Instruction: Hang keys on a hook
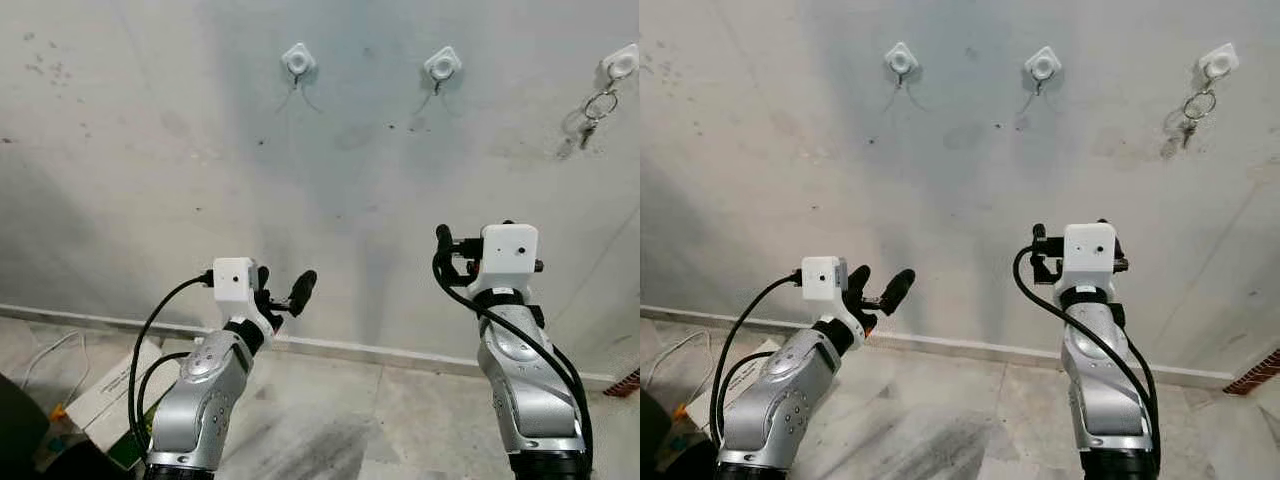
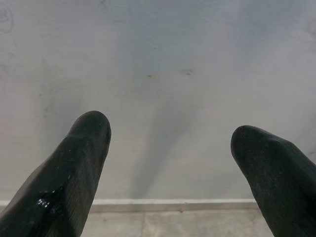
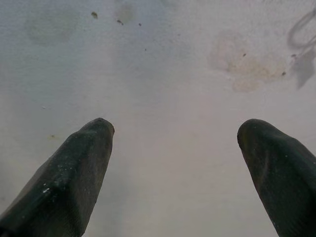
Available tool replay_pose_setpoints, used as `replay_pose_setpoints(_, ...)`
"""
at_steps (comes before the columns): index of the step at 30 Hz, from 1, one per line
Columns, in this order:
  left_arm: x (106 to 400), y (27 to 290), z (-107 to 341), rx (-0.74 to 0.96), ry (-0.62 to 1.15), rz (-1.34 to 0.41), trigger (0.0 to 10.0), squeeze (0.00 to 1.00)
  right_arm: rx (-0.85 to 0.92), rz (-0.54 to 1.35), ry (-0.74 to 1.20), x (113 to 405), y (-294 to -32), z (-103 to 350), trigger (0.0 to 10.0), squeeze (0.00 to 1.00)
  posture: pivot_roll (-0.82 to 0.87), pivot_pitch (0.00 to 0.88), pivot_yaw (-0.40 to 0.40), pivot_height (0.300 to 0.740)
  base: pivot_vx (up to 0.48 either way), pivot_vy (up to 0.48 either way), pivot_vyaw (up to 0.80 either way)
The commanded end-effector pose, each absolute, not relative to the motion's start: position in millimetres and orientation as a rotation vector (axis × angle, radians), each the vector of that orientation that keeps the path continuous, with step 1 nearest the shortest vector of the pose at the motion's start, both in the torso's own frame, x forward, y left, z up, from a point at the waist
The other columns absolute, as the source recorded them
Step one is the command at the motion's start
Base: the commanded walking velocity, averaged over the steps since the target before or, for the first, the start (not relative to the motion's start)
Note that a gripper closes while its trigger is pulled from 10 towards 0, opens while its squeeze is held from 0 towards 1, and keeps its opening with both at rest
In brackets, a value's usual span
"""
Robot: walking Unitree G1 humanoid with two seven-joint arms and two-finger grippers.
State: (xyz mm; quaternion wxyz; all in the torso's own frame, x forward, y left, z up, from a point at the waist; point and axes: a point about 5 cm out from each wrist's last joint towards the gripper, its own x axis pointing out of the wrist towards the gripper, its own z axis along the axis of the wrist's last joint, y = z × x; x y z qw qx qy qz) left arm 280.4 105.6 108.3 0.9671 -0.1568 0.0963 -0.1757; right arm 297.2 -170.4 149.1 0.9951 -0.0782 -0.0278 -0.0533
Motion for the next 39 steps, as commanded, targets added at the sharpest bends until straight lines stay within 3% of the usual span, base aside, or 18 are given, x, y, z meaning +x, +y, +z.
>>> replay_pose_setpoints(1, 280.7, 108.4, 106.4, -0.311, 0.200, -0.343, 10.0, 0.00, -0.155, -0.094, -0.069, 299.6, -166.3, 152.3, 10.0, 0.00, -0.07, 0.000, 0.099, 0.740, 0.000, 0.000, -0.80)
replay_pose_setpoints(27, 279.9, 105.4, 103.5, -0.332, 0.224, -0.371, 10.0, 0.00, -0.166, -0.085, -0.056, 301.1, -166.5, 152.0, 10.0, 0.00, -0.08, 0.000, 0.090, 0.740, 0.000, 0.000, -0.80)
replay_pose_setpoints(39, 279.4, 102.1, 106.1, -0.334, 0.216, -0.398, 10.0, 0.00, -0.153, -0.060, -0.060, 300.1, -162.4, 151.5, 10.0, 0.00, -0.08, 0.000, 0.092, 0.740, 0.000, 0.000, -0.08)
